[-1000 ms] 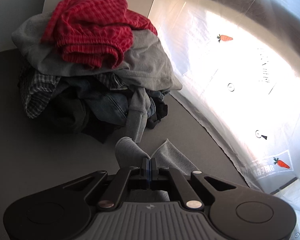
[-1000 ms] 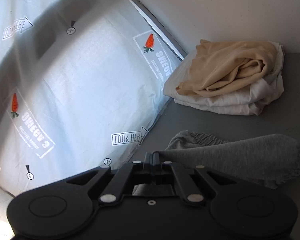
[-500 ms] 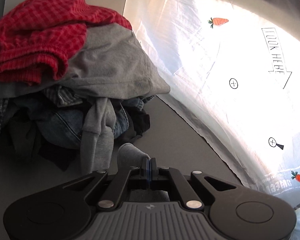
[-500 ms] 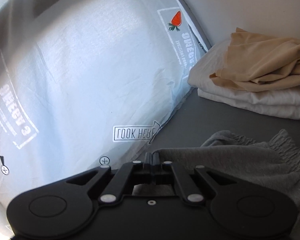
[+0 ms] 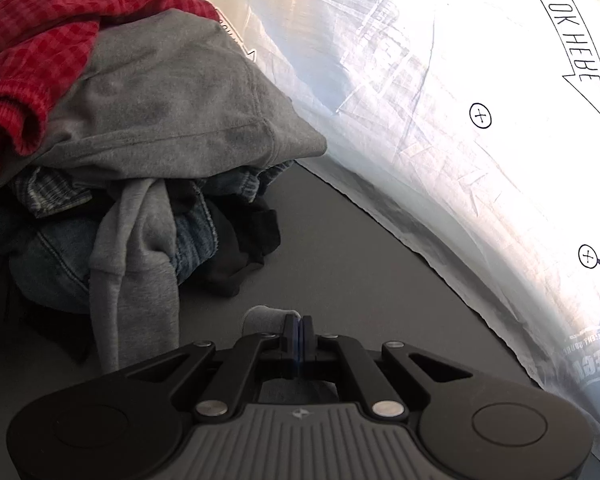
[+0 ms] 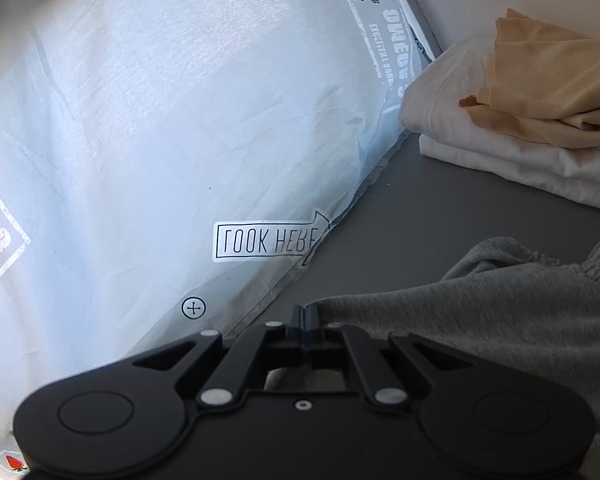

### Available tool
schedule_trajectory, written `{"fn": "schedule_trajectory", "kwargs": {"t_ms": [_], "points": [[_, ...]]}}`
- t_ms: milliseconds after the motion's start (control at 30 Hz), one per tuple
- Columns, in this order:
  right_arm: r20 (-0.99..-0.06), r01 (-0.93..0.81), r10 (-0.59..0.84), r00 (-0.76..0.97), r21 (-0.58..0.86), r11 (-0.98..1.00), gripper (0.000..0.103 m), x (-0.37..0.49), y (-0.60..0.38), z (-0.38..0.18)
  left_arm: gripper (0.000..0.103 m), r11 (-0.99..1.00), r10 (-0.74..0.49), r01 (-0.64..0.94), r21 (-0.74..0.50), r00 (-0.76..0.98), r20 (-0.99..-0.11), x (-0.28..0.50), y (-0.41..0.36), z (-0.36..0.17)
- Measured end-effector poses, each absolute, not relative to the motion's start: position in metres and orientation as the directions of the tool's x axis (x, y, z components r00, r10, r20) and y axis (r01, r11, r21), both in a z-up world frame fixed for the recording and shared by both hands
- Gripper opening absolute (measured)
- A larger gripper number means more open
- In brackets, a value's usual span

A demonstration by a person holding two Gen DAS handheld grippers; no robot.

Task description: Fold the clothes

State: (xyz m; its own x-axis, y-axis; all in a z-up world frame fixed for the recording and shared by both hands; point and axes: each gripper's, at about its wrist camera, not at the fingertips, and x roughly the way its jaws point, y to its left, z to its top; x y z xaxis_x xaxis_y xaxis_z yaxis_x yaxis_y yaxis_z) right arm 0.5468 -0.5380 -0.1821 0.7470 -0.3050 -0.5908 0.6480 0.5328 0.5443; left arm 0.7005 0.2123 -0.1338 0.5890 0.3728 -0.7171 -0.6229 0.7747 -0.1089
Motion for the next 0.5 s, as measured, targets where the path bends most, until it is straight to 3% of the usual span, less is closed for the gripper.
{"fn": "schedule_trajectory", "kwargs": {"t_ms": [33,100,133,200,333,500], "points": [[-0.615,0.659,-0.295,0.732,0.526,0.538,0.009,0.552,-0.539,-0.187,0.01,0.77,0.42,-0.636,-0.036,0.549,-0.723,0.709,0.208,-0.138],[-0.669,0.708,-0.308,0.676,0.475,0.522,0.035,0.556,-0.535,-0.192,0.019,0.762,0.478,-0.643,0.074,0.482,-0.734,0.716,0.2,-0.142],[-0.668,0.704,-0.304,0.679,0.474,0.529,0.038,0.552,-0.53,-0.193,0.023,0.778,0.453,-0.626,0.051,0.502,-0.737,0.711,0.196,-0.14],[-0.654,0.692,-0.318,0.687,0.453,0.562,0.056,0.537,-0.516,-0.189,0.035,0.806,0.385,-0.591,-0.014,0.542,-0.747,0.694,0.186,-0.137],[-0.66,0.698,-0.353,0.663,0.376,0.609,0.067,0.5,-0.49,-0.187,0.042,0.868,0.317,-0.497,0.01,0.539,-0.781,0.658,0.145,-0.144],[-0.699,0.728,-0.372,0.61,0.309,0.612,0.072,0.445,-0.475,-0.195,0.05,0.957,0.185,-0.289,0.042,0.491,-0.851,0.609,0.079,-0.17]]}}
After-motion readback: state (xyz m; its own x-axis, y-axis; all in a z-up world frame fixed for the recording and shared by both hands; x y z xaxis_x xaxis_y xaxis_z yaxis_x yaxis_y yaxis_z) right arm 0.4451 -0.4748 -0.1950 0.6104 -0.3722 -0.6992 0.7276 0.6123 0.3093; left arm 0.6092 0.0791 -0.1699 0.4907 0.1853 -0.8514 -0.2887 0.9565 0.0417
